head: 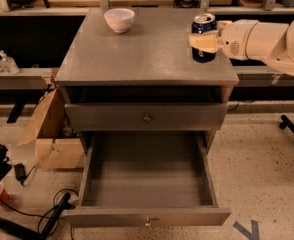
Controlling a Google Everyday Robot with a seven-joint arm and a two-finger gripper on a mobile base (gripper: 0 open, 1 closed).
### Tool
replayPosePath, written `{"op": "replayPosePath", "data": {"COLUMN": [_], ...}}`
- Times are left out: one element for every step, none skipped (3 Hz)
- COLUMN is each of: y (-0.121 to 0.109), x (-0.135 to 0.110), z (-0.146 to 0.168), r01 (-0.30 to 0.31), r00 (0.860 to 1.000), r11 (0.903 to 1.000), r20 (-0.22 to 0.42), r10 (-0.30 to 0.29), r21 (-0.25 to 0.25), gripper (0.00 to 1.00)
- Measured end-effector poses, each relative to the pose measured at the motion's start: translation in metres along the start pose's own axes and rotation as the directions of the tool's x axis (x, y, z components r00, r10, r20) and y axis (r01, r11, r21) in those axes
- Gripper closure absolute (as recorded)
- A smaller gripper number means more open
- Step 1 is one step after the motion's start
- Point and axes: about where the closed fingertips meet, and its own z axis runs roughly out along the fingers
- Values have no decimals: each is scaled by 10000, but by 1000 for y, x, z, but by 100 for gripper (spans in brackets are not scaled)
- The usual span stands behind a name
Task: Place pepsi can into middle drawer
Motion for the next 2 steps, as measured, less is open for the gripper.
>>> {"op": "replayPosePath", "data": {"y": [48, 92], "x": [46, 103], "z": [-10, -14], "r01": [-453, -616], "r00": [9990, 9980], "r11": [9965, 9867], "r20": [-60, 47], "r10": [450, 630], "r21": [-697, -1501], "gripper": [100, 100]}}
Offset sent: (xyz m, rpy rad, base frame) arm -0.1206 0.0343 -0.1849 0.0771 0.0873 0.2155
